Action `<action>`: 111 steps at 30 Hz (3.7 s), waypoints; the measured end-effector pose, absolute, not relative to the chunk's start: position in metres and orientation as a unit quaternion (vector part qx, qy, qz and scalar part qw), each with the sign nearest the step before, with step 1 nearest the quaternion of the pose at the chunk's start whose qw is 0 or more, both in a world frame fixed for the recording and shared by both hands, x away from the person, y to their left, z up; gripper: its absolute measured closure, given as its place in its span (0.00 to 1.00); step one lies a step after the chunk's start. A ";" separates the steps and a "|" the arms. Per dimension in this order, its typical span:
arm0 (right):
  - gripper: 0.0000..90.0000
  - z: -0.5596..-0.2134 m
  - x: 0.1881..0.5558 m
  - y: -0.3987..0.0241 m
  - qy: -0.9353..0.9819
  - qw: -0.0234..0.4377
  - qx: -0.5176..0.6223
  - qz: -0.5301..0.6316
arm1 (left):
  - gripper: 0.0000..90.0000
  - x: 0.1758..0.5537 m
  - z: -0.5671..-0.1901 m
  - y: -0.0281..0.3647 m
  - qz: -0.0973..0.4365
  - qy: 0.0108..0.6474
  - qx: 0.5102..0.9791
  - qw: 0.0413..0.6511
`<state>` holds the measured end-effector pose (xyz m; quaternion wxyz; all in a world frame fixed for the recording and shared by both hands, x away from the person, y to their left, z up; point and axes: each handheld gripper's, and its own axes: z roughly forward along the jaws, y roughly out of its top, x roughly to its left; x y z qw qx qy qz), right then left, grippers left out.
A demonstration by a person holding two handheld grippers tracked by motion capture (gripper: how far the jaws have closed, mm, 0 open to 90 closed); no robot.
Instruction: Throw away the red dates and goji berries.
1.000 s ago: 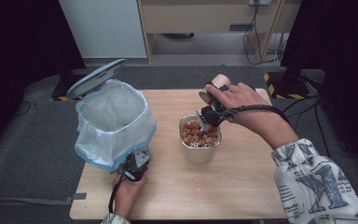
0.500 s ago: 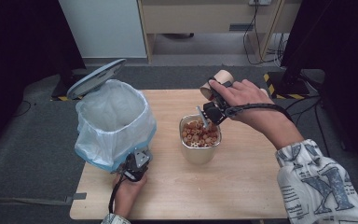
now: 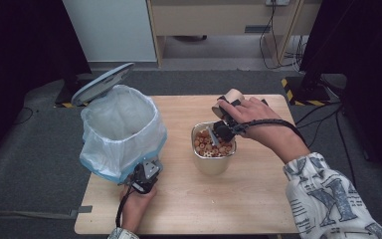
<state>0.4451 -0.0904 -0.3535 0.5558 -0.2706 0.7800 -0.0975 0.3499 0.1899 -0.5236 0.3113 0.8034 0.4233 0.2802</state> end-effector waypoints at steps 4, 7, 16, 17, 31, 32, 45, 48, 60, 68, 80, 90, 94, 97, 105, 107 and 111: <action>0.41 -0.340 0.443 -0.094 0.775 0.565 -0.267 -0.092 | 0.98 0.350 -0.524 0.190 0.281 0.424 0.803 0.311; 0.41 -0.328 0.441 -0.095 0.774 0.579 -0.245 -0.074 | 0.98 0.350 -0.524 0.190 0.280 0.425 0.803 0.311; 0.41 -0.345 0.445 -0.091 0.773 0.551 -0.287 -0.129 | 0.98 0.350 -0.524 0.189 0.280 0.424 0.803 0.311; 0.41 -0.349 0.442 -0.091 0.772 0.544 -0.297 -0.139 | 0.98 0.350 -0.524 0.190 0.279 0.425 0.803 0.311; 0.41 -0.348 0.441 -0.089 0.781 0.553 -0.273 -0.099 | 0.98 0.350 -0.523 0.190 0.278 0.425 0.803 0.312; 0.41 -0.347 0.441 -0.089 0.782 0.553 -0.272 -0.093 | 0.98 0.350 -0.523 0.190 0.278 0.425 0.803 0.312; 0.40 -0.342 0.445 -0.101 0.810 0.552 -0.198 -0.009 | 0.98 0.350 -0.524 0.190 0.279 0.424 0.803 0.312; 0.40 -0.342 0.445 -0.103 0.817 0.547 -0.184 0.012 | 0.98 0.350 -0.524 0.190 0.279 0.424 0.803 0.312; 0.40 -0.338 0.453 -0.110 0.847 0.509 -0.117 0.093 | 0.98 0.350 -0.524 0.190 0.279 0.424 0.803 0.314; 0.40 -0.334 0.457 -0.117 0.856 0.495 -0.084 0.124 | 0.98 0.350 -0.524 0.190 0.279 0.424 0.803 0.314; 0.40 -0.333 0.462 -0.131 0.861 0.484 -0.054 0.146 | 0.98 0.350 -0.524 0.190 0.278 0.423 0.803 0.315; 0.40 -0.334 0.463 -0.146 0.863 0.478 -0.034 0.157 | 0.98 0.350 -0.524 0.191 0.278 0.424 0.802 0.315; 0.40 -0.335 0.463 -0.151 0.864 0.474 -0.023 0.169 | 0.98 0.350 -0.524 0.190 0.277 0.425 0.802 0.315; 0.40 -0.336 0.463 -0.153 0.864 0.471 -0.018 0.174 | 0.98 0.350 -0.524 0.190 0.277 0.424 0.802 0.316; 0.40 -0.337 0.463 -0.162 0.866 0.466 0.000 0.184 | 0.98 0.350 -0.524 0.191 0.277 0.423 0.803 0.315; 0.40 -0.337 0.463 -0.165 0.866 0.463 0.008 0.187 | 0.98 0.350 -0.524 0.191 0.277 0.424 0.803 0.314; 0.40 -0.337 0.463 -0.171 0.866 0.462 0.011 0.190 | 0.98 0.350 -0.524 0.191 0.277 0.424 0.803 0.314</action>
